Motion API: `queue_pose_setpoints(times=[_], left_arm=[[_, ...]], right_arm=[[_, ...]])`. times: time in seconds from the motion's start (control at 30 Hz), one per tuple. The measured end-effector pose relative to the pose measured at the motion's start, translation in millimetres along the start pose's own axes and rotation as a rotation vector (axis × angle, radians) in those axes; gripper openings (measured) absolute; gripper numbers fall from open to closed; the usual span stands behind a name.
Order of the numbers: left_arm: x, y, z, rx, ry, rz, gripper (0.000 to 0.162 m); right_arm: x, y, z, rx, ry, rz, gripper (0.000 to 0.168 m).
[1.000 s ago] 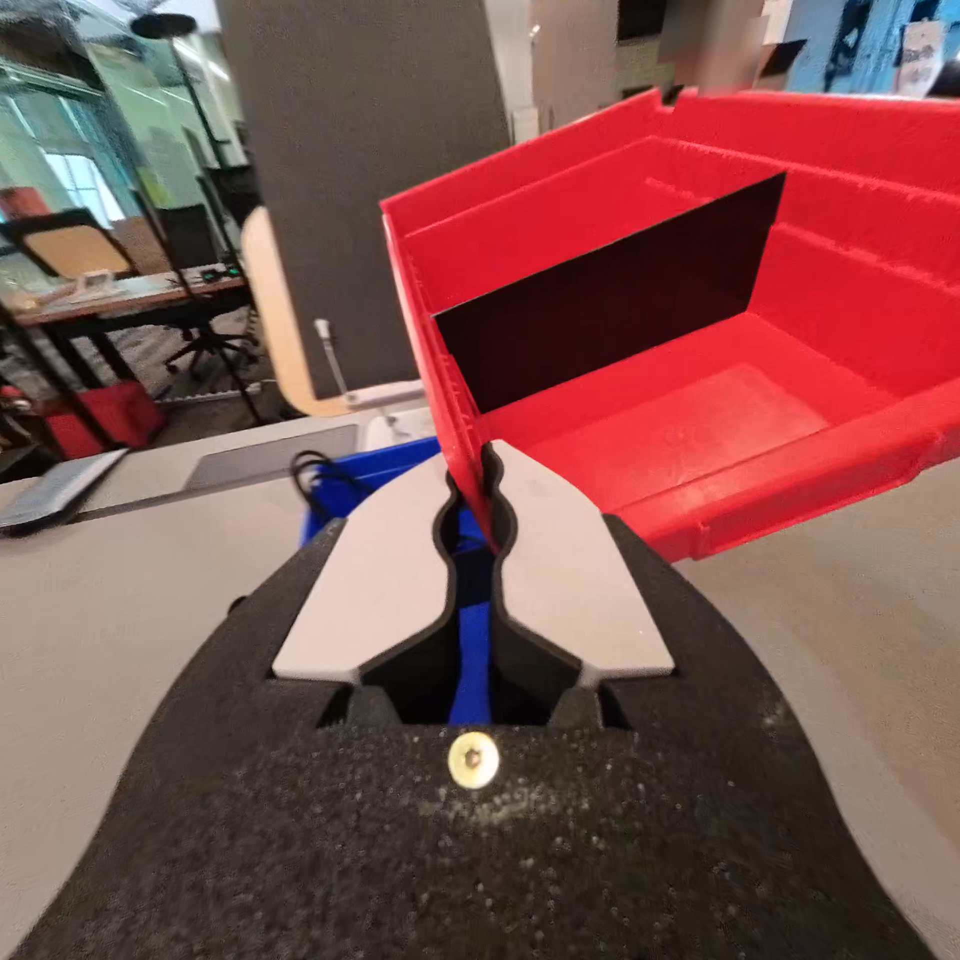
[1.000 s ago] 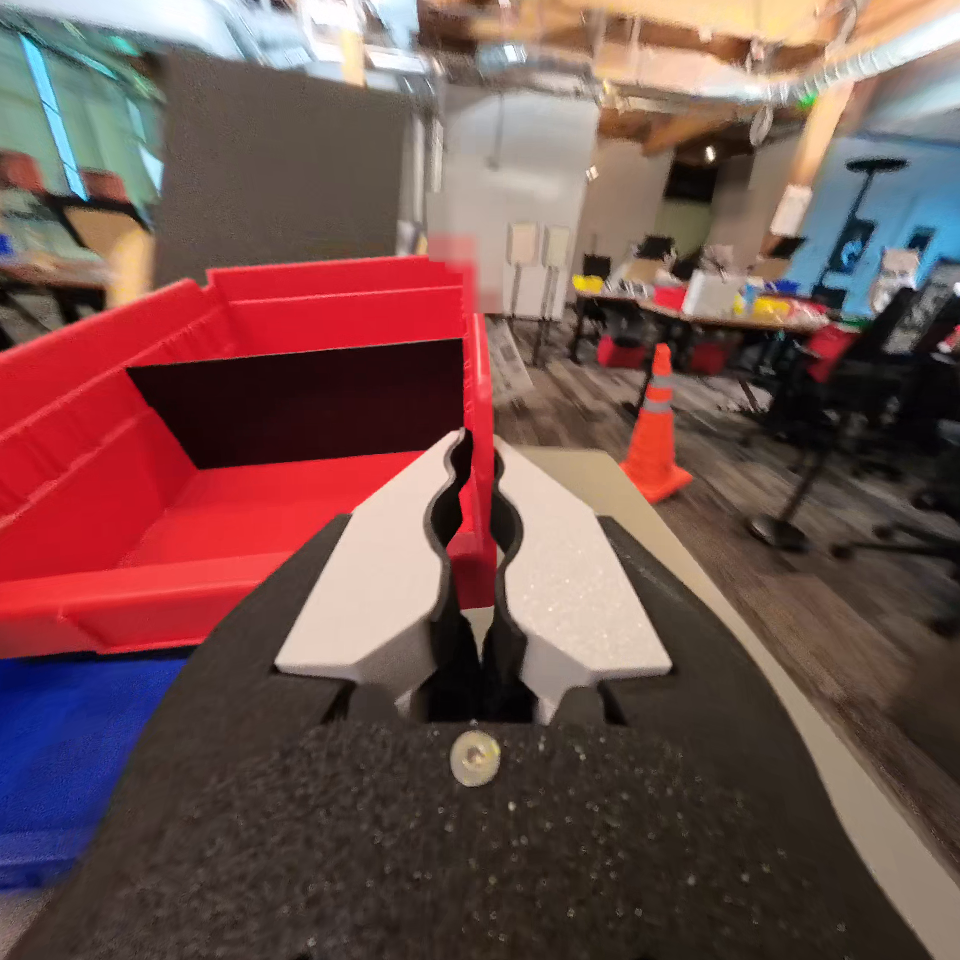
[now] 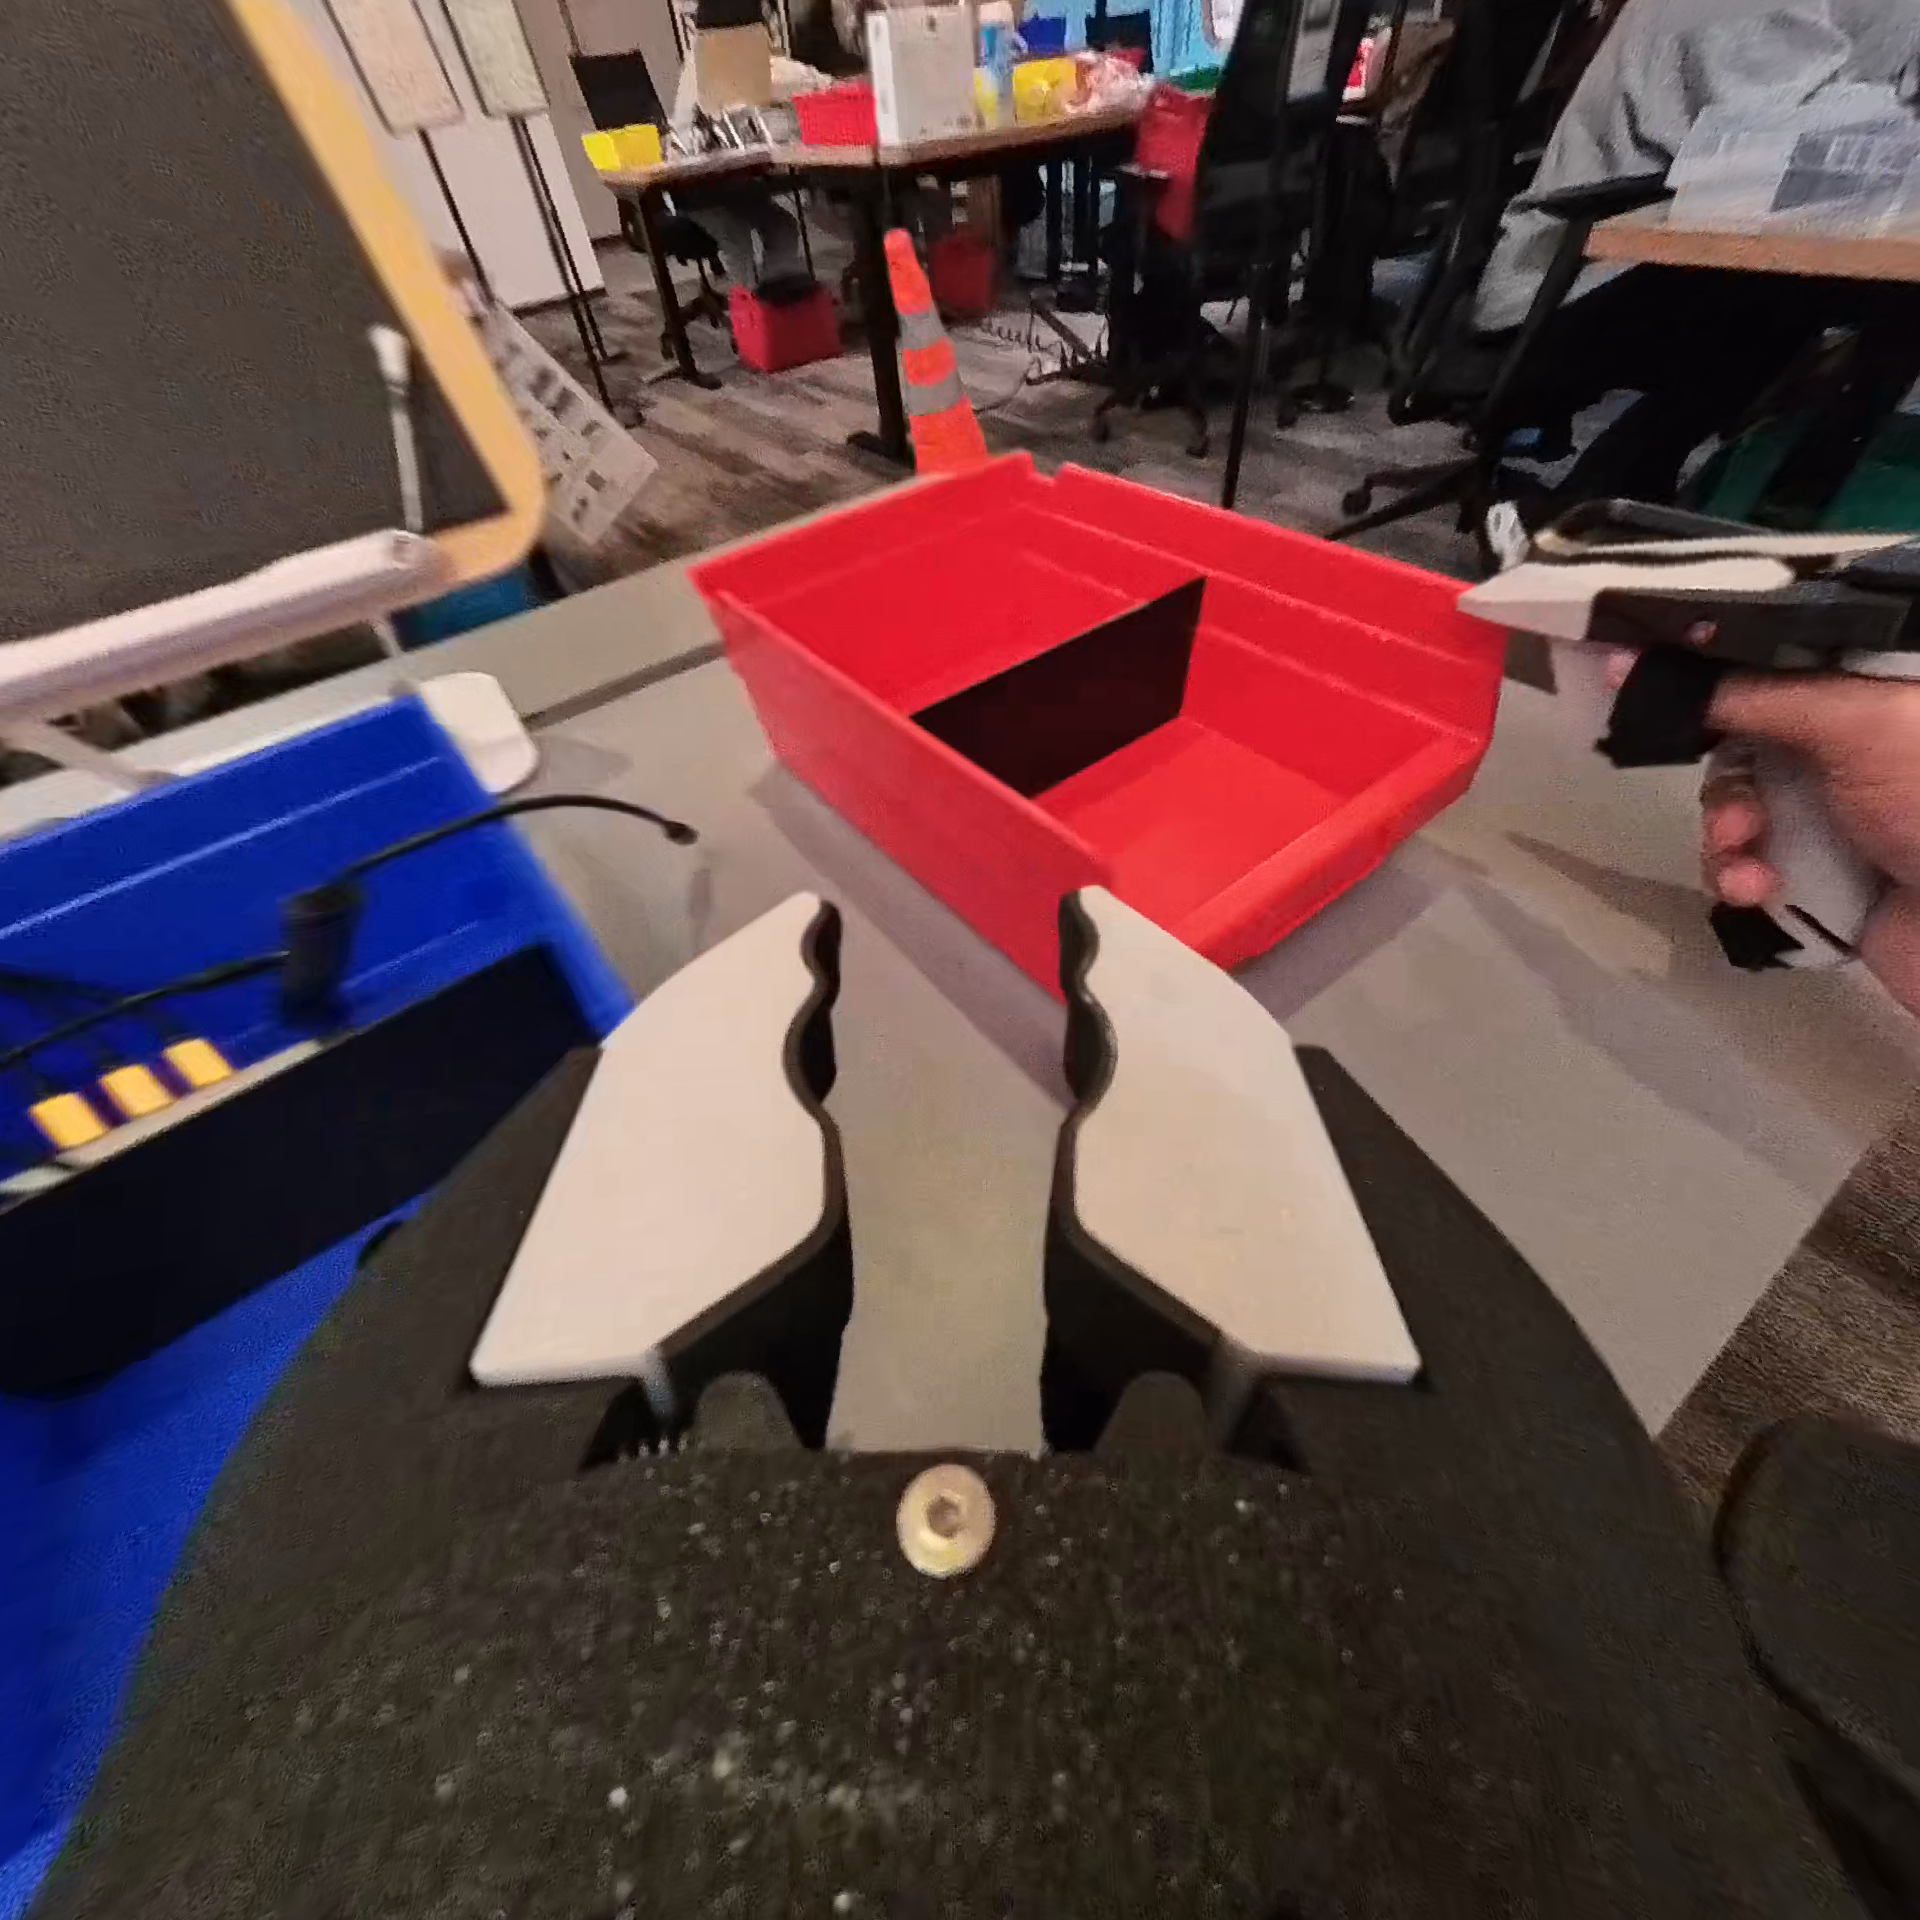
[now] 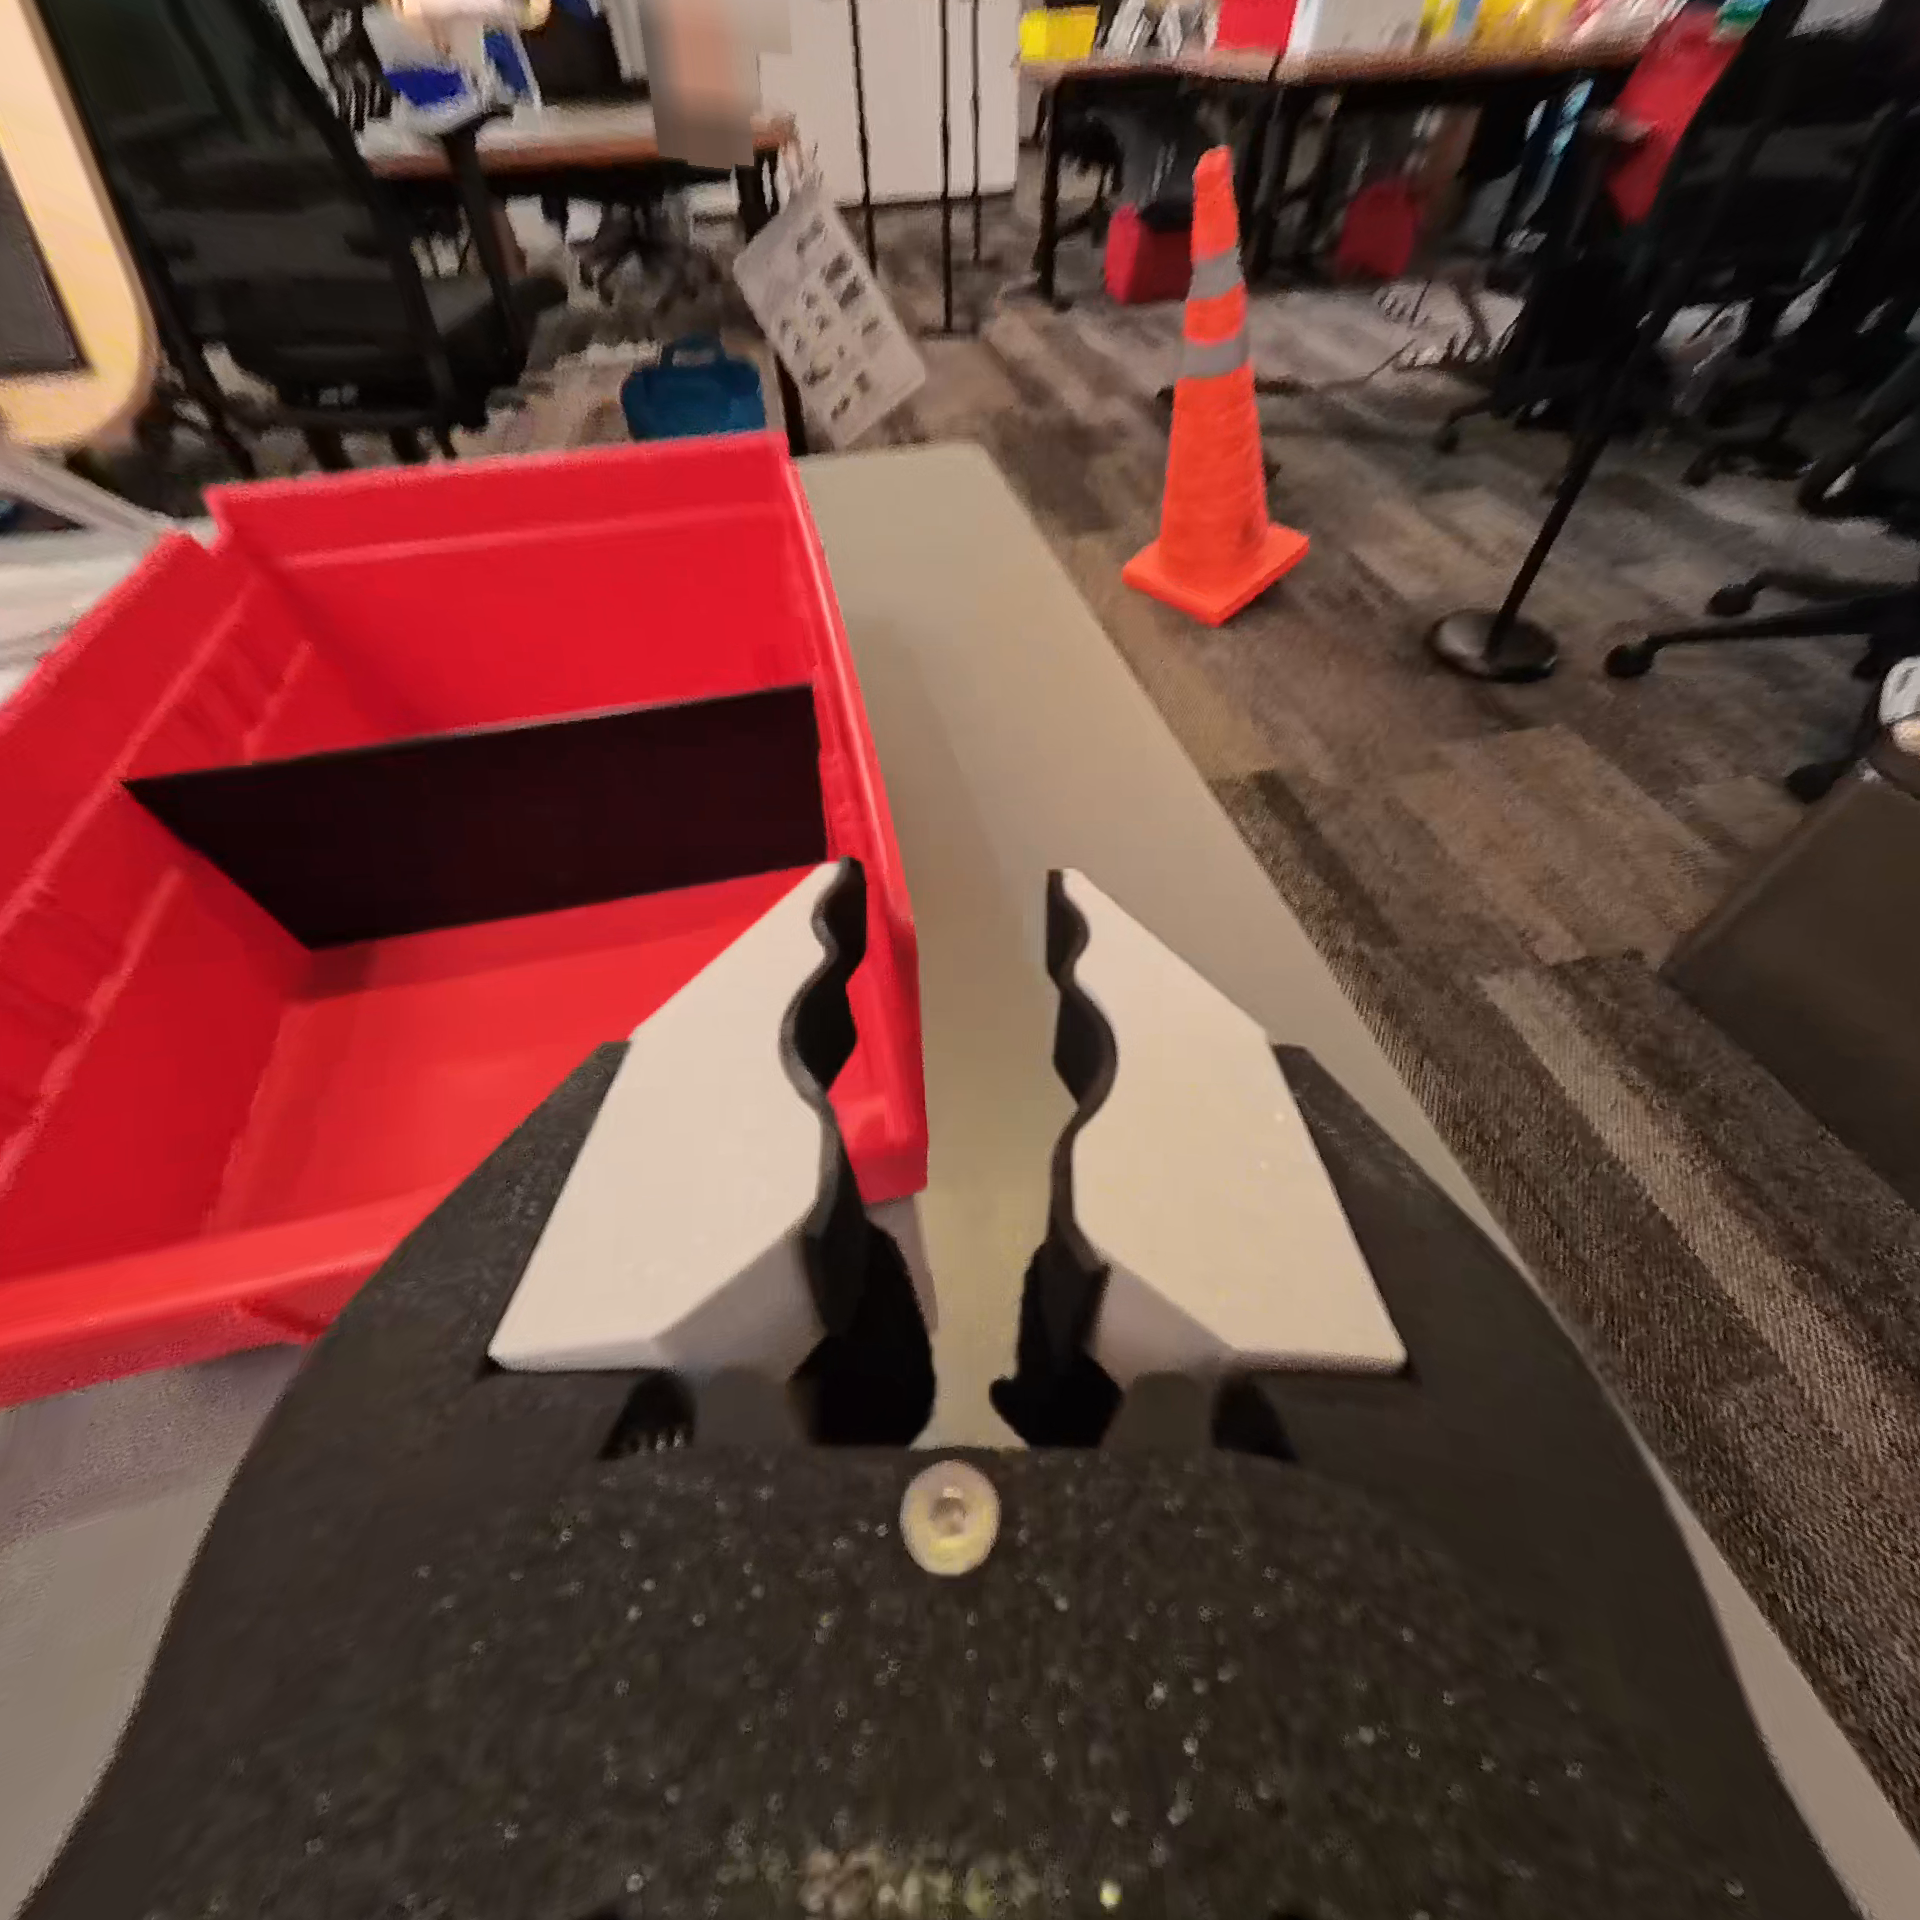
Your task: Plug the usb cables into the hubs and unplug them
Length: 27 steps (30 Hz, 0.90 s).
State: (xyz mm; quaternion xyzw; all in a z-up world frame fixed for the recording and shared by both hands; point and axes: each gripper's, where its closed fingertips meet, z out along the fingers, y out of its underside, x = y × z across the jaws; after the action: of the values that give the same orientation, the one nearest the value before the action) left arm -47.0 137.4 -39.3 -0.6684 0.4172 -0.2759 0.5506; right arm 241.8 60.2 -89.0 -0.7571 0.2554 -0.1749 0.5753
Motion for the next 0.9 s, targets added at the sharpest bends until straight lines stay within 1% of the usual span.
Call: queue_pose_setpoints(times=[0.07, 0.13, 0.17, 0.23, 0.3, 0.33, 0.37, 0.4, 0.43, 0.47, 0.5, 0.53, 0.57, 0.6, 0.63, 0.7, 0.73, 0.77, 0.8, 0.83, 0.9], left_arm=[[-45, 2, -38, 0.025, -0.062, 0.013, 0.041], [-99, 17, -71, 0.006, -0.186, 0.026, 0.046], [-131, 27, -88, -0.007, -0.274, 0.029, 0.050], [-185, 50, -114, -0.033, -0.420, 0.007, 0.051], [-219, 82, -124, -0.114, -0.470, -0.066, 0.057], [-228, 97, -124, -0.161, -0.475, -0.094, 0.060], [-234, 110, -123, -0.195, -0.483, -0.112, 0.060], [-237, 118, -121, -0.200, -0.484, -0.127, 0.065], [-237, 122, -119, -0.201, -0.483, -0.139, 0.059], [-237, 126, -116, -0.219, -0.483, -0.137, 0.052], [-238, 129, -113, -0.236, -0.487, -0.119, 0.051], [-240, 130, -111, -0.241, -0.493, -0.099, 0.050], [-240, 130, -109, -0.240, -0.486, -0.096, 0.049], [-239, 130, -106, -0.237, -0.463, -0.109, 0.043], [-238, 131, -102, -0.230, -0.432, -0.132, 0.037], [-233, 131, -95, -0.200, -0.363, -0.180, 0.024], [-230, 130, -92, -0.185, -0.331, -0.195, 0.012], [-229, 130, -91, -0.175, -0.322, -0.201, 0.005], [-230, 130, -91, -0.171, -0.328, -0.195, 0.005], [-230, 130, -90, -0.175, -0.324, -0.184, 0.005], [-227, 130, -89, -0.180, -0.306, -0.174, 0.005]], right_arm=[[-9, -19, -12, 0.081, 0.021, -0.032, 0.039], [-33, -44, -29, 0.179, 0.009, -0.098, 0.042], [-56, -56, -38, 0.234, -0.039, -0.127, 0.042], [-123, -64, -54, 0.269, -0.231, -0.154, 0.047], [-198, -54, -68, 0.236, -0.439, -0.108, 0.054], [-236, -44, -74, 0.204, -0.535, -0.070, 0.059], [-270, -29, -77, 0.156, -0.607, -0.050, 0.064], [-299, -10, -77, 0.094, -0.652, -0.054, 0.068], [-323, 10, -75, 0.030, -0.674, -0.072, 0.071], [-342, 28, -72, -0.027, -0.680, -0.086, 0.070], [-357, 42, -69, -0.063, -0.682, -0.087, 0.069], [-367, 53, -65, -0.088, -0.672, -0.089, 0.069], [-371, 62, -59, -0.115, -0.634, -0.100, 0.065], [-372, 70, -52, -0.138, -0.584, -0.127, 0.058], [-375, 74, -51, -0.145, -0.581, -0.142, 0.062], [-377, 71, -50, -0.126, -0.564, -0.112, 0.049], [-378, 70, -49, -0.132, -0.565, -0.096, 0.044], [-374, 69, -48, -0.138, -0.542, -0.080, 0.034], [-367, 65, -47, -0.130, -0.505, -0.075, 0.018], [-362, 60, -46, -0.104, -0.484, -0.094, 0.011], [-357, 59, -44, -0.095, -0.450, -0.140, 0.009]])
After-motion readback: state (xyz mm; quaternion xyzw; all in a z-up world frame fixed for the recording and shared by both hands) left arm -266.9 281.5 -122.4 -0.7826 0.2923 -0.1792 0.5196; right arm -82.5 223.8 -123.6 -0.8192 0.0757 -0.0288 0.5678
